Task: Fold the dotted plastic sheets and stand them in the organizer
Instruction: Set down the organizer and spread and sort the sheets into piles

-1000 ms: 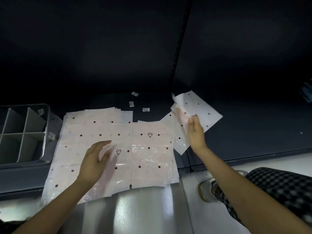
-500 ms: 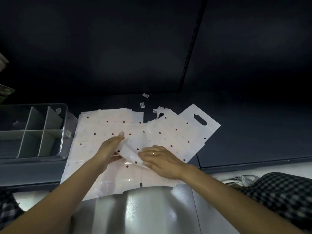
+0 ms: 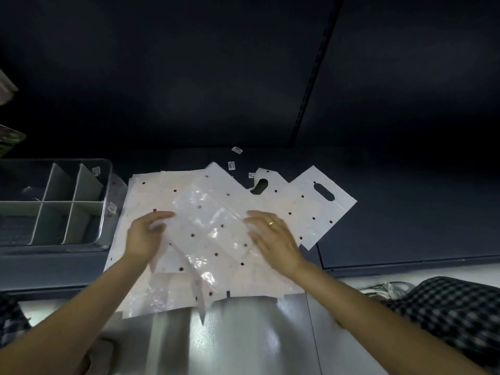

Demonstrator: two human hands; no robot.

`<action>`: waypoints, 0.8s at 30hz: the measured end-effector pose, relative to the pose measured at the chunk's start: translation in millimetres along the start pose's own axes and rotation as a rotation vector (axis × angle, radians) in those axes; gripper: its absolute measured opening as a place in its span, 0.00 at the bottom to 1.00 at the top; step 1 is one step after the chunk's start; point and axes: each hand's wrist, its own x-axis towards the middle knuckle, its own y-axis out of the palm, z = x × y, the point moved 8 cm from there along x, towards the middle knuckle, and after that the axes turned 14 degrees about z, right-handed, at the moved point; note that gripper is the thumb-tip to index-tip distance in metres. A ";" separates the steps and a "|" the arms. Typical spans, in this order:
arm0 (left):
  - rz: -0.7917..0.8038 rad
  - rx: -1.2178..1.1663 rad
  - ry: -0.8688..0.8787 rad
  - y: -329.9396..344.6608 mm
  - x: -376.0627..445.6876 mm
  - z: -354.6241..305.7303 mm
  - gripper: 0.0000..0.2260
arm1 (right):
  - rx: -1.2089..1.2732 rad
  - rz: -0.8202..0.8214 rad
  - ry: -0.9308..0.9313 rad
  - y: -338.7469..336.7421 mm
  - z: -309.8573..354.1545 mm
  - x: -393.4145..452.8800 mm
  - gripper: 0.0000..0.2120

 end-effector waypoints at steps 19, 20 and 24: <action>0.286 0.889 0.140 30.6 -32.1 36.4 0.14 | -0.205 0.053 0.572 -29.3 -77.9 3.4 0.11; 0.294 0.845 0.164 35.7 -31.9 33.3 0.14 | -0.219 0.038 0.566 -37.7 -73.2 6.3 0.11; 0.309 0.605 0.271 51.7 -27.0 2.3 0.14 | -0.226 -0.017 0.406 -71.4 -41.1 12.7 0.09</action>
